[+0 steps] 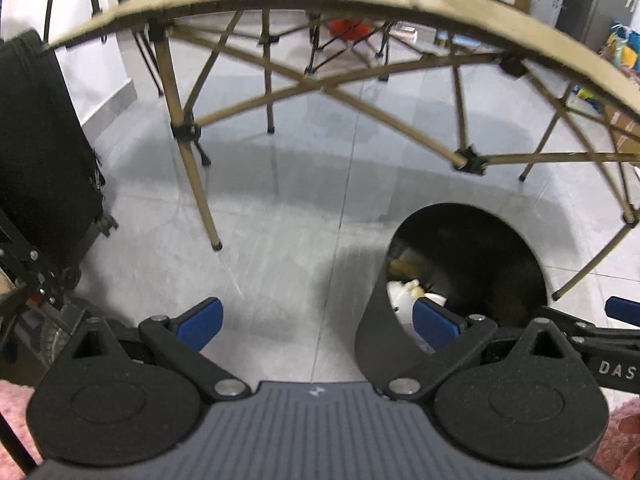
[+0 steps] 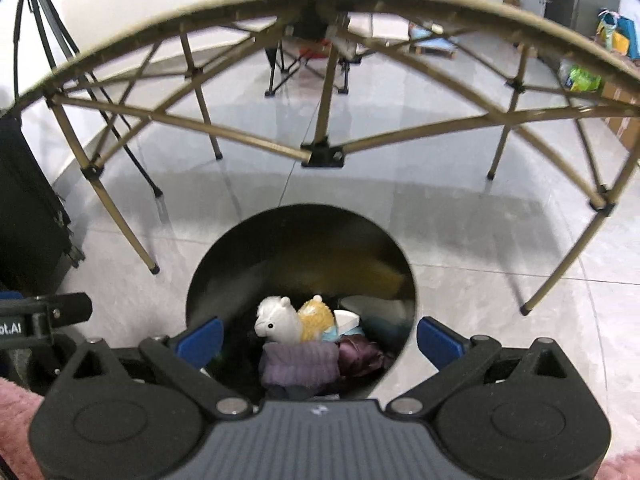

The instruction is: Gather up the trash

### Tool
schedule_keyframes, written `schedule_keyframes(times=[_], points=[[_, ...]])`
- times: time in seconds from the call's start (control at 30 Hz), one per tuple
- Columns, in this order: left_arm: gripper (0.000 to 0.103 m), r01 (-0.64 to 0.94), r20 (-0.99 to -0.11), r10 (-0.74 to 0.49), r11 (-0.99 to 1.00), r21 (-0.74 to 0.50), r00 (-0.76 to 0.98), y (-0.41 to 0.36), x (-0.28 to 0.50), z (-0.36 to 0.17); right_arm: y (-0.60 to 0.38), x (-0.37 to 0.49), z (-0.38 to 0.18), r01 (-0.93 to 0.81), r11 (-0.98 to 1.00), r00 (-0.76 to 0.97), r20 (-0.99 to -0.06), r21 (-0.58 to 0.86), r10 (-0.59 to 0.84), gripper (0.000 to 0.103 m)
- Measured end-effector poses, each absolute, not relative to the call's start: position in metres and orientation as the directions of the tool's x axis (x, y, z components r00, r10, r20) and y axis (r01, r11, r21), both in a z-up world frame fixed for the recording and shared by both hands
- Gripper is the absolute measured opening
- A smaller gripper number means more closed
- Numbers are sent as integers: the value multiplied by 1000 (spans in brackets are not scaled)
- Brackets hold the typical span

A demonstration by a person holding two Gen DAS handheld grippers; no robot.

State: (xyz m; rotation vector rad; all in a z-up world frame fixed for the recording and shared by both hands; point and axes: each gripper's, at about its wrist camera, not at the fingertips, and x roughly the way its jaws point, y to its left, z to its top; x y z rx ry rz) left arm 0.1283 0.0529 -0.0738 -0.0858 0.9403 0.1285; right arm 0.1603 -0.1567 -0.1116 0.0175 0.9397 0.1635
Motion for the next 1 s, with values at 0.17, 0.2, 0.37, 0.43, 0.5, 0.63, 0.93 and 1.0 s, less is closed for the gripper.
schedule_keyframes(times=[0.17, 0.2, 0.37, 0.43, 0.5, 0.63, 0.93, 1.0], points=[[103, -105, -778, 53, 994, -17, 626, 40, 102, -43, -174, 116, -76, -124, 989, 634, -761, 79, 140, 103], [103, -94, -774, 47, 995, -16, 632, 37, 96, -38, -177, 108, -69, -123, 989, 640, -756, 78, 139, 103], [103, -47, -758, 19, 999, -15, 652, 23, 63, -16, -194, 69, -40, -114, 989, 664, -733, 95, 147, 103], [103, -35, -749, 12, 999, -16, 663, 19, 50, -9, -199, 54, -31, -119, 987, 671, -724, 105, 158, 103], [103, -23, -742, 9, 1000, -9, 670, 14, 36, -2, -202, 41, -23, -124, 987, 674, -721, 106, 162, 103], [103, -2, -736, -2, 1000, -4, 676, 6, 14, 7, -207, 16, -13, -134, 983, 680, -711, 122, 181, 103], [103, 34, -726, -16, 999, 11, 687, -9, -24, 19, -217, -22, 2, -145, 980, 701, -684, 138, 200, 103], [103, 36, -724, -14, 999, 15, 689, -10, -27, 21, -218, -25, 5, -146, 979, 706, -678, 141, 202, 103]])
